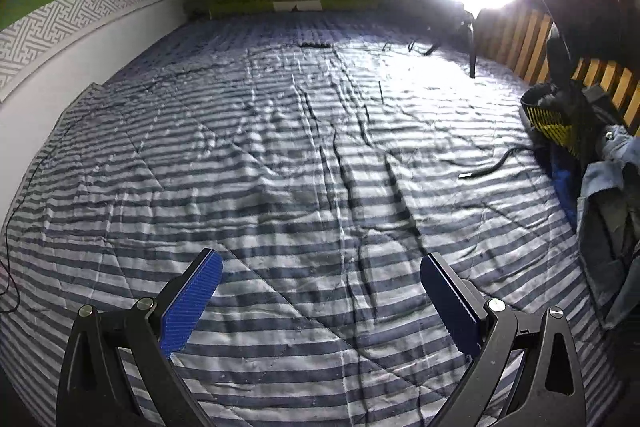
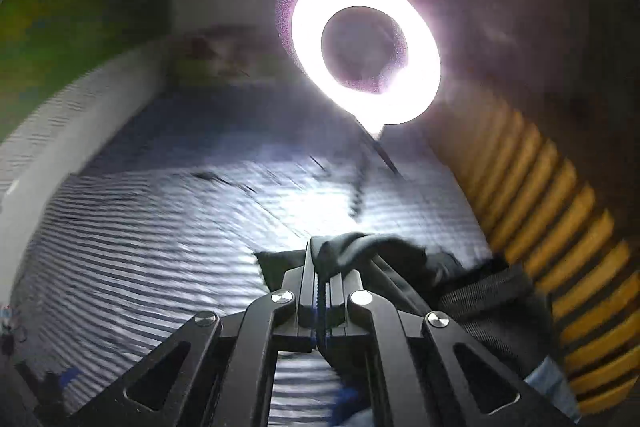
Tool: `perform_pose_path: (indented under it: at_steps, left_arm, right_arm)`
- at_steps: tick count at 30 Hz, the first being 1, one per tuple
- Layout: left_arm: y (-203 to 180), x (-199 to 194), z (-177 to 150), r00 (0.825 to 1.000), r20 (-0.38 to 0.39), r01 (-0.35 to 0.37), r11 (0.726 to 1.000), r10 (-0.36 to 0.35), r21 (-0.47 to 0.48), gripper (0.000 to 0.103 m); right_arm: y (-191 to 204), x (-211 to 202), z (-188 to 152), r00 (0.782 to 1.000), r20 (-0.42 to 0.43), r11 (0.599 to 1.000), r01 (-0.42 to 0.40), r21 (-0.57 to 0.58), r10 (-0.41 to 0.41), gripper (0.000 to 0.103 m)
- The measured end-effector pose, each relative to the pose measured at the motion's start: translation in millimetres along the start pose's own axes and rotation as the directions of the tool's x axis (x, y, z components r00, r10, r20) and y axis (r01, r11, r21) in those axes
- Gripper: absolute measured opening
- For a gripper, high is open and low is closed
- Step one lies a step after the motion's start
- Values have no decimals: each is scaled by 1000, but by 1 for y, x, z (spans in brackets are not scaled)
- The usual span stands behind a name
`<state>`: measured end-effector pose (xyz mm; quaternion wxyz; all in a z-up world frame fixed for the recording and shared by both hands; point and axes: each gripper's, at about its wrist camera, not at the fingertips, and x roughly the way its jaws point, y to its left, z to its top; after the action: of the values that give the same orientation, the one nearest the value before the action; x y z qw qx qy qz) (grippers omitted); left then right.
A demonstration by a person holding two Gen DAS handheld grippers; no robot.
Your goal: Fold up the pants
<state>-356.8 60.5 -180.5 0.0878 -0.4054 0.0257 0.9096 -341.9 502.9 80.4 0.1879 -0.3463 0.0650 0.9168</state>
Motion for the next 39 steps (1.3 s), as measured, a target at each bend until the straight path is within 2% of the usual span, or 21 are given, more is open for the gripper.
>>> perform_pose_path:
  at_steps: [4,7,10,17,20,22,23,25,28,29,31,33,34,36,37,39]
  left_arm:
    - [4,-14,1,999,32,-16,1000,15,10,101]
    - [17,-24,1,999,44,-20,1000,21,-18,101]
    - [31,-30,2,998,55,-32,998,34,-45,101]
    - [66,-48,2,994,87,-58,992,68,-113,101]
    - [75,-50,0,993,87,-74,990,85,-120,101]
    - [79,-50,-2,992,83,-88,988,98,-124,101]
    - [82,-50,-4,992,78,-89,988,100,-128,101]
    - [86,-50,-7,992,73,-95,986,106,-135,101]
    - [88,-49,-9,991,69,-106,985,116,-137,101]
    - [89,-49,-9,991,67,-106,985,116,-140,101]
    - [87,-46,-8,991,65,-104,984,115,-142,101]
    - [83,-43,-8,991,63,-105,985,114,-134,101]
    - [79,-40,-7,991,62,-107,986,115,-127,101]
    - [72,-33,-6,992,54,-107,988,114,-108,101]
    - [69,-30,-6,993,49,-105,989,111,-103,101]
    - [63,-21,-5,994,36,-98,990,102,-99,101]
  right_arm:
    - [65,-38,19,995,42,994,-89,-67,92,2]
    - [106,-53,16,989,37,984,-140,-114,145,2]
    - [137,-58,13,978,29,975,-203,-95,206,2]
    - [192,-93,17,969,52,956,-229,-185,242,2]
    - [209,-85,9,958,-28,938,-284,-196,284,2]
    - [218,-68,-11,955,-87,928,-295,-227,282,2]
    - [221,-56,-23,951,-132,922,-304,-238,280,8]
    - [219,-27,-47,917,-269,909,-356,-216,295,9]
    - [201,0,-71,903,-355,927,-324,-189,244,13]
    - [191,6,-74,900,-363,933,-317,-171,240,20]
    - [163,17,-70,909,-355,952,-278,-127,218,31]
    - [127,27,-60,931,-319,972,-216,-89,178,40]
    - [111,33,-56,925,-326,974,-220,-48,193,40]
    - [97,42,-55,881,-384,954,-299,-3,275,40]
    - [97,39,-57,896,-370,956,-286,-56,247,41]
    - [95,40,-60,938,-320,966,-194,-169,132,53]
